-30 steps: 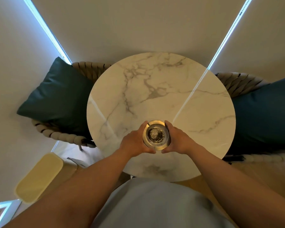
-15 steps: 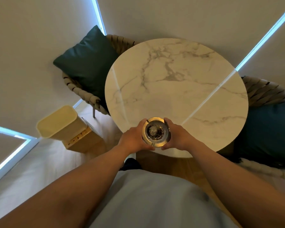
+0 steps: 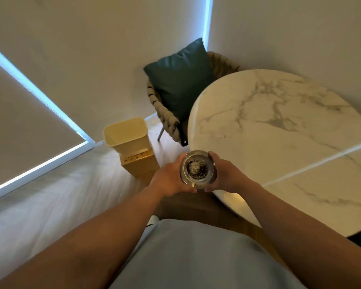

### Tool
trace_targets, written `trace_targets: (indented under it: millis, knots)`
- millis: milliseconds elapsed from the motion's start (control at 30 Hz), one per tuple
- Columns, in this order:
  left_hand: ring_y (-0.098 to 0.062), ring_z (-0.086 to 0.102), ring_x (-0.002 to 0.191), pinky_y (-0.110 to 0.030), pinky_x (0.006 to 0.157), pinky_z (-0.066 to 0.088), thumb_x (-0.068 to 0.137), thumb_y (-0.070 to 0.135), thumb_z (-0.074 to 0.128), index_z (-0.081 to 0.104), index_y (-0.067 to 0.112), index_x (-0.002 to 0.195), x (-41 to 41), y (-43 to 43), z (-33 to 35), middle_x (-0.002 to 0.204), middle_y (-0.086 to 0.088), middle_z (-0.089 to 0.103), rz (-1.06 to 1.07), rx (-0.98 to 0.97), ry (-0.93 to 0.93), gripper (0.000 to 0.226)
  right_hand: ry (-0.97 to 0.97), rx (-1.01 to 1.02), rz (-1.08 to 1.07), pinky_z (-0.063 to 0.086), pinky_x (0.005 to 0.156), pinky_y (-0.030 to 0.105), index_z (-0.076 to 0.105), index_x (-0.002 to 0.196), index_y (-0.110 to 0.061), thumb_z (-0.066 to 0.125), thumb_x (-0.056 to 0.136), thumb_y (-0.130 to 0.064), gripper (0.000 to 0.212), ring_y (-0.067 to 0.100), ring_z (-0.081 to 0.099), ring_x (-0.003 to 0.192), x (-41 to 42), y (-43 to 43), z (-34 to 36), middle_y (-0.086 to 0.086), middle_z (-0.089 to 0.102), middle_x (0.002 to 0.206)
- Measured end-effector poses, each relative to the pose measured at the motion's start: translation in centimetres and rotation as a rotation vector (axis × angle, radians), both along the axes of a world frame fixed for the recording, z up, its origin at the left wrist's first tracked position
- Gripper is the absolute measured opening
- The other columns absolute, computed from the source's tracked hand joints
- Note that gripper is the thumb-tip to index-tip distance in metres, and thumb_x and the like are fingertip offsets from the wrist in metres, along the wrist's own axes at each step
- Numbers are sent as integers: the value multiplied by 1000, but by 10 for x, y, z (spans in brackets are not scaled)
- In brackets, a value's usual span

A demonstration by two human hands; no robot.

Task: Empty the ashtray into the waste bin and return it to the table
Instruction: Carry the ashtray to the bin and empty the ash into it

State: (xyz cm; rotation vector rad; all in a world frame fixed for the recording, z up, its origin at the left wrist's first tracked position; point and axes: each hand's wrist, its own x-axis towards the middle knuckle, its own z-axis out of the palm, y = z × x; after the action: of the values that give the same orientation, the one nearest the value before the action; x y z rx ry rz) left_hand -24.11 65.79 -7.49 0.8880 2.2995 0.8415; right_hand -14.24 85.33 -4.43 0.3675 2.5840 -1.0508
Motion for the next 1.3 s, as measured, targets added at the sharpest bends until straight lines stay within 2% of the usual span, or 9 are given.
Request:
trace_targets:
  millis: [100, 200, 300, 400, 667, 833, 1033, 1167, 1300]
  knots:
    - [-10, 65, 104, -37, 87, 57, 41, 73, 81, 21, 52, 139, -21, -29, -3, 119, 17, 66, 63, -16, 31, 117, 9, 10, 60, 47, 106, 44, 18, 153, -19, 95, 54, -27, 126, 27, 55, 127, -32, -25, -1, 4, 57, 140]
    - [-12, 64, 108, -36, 90, 55, 43, 73, 80, 22, 47, 141, -42, -61, -5, 122, 14, 65, 109, -22, 35, 117, 27, 20, 132, 48, 106, 43, 20, 152, -19, 94, 56, -28, 121, 25, 55, 127, -62, -53, -2, 4, 57, 139]
    - [-13, 62, 112, -39, 93, 54, 44, 68, 84, 23, 43, 143, -61, -89, -6, 125, 13, 63, 158, -8, 18, 119, 41, 10, 173, 48, 104, 37, 30, 143, -20, 94, 56, -28, 108, 23, 56, 124, -90, -77, -3, 1, 57, 134]
    - [-16, 60, 116, -43, 96, 53, 47, 61, 88, 25, 37, 145, -79, -112, -7, 130, 9, 61, 190, -4, 8, 119, 38, 23, 211, 46, 108, 38, 28, 147, -16, 94, 57, -30, 112, 22, 52, 127, -115, -99, -5, 4, 52, 136]
    - [-16, 65, 107, -32, 89, 54, 49, 60, 88, 21, 40, 145, -118, -174, -14, 127, 6, 63, 271, -7, -21, 119, 14, 36, 282, 53, 101, 40, 31, 142, -23, 91, 60, -36, 102, 23, 59, 122, -174, -158, -14, 2, 60, 134]
    - [-17, 63, 111, -41, 95, 56, 50, 62, 87, 20, 39, 147, -134, -202, -20, 131, 6, 62, 316, -25, -53, 121, -6, 38, 326, 54, 99, 40, 28, 144, -25, 90, 61, -42, 105, 21, 61, 120, -200, -183, -19, 0, 61, 134]
    - [-15, 64, 110, -33, 93, 55, 53, 60, 88, 22, 36, 148, -144, -211, -29, 131, 6, 61, 364, -16, -69, 118, -94, -2, 349, 53, 101, 40, 23, 149, -24, 89, 55, -48, 117, 20, 59, 123, -225, -192, -26, -2, 59, 137]
    - [-16, 65, 106, -36, 91, 56, 51, 59, 88, 21, 33, 150, -163, -205, -29, 128, 5, 64, 381, -42, -73, 122, -119, -5, 377, 52, 101, 38, 22, 149, -23, 93, 56, -39, 118, 21, 59, 123, -247, -185, -31, 0, 59, 137]
    - [-13, 65, 102, -22, 81, 51, 50, 59, 89, 24, 37, 147, -191, -192, -22, 124, 8, 65, 410, -33, -74, 119, -104, -15, 387, 54, 99, 39, 24, 147, -26, 92, 57, -37, 114, 21, 62, 117, -279, -171, -30, 1, 63, 132]
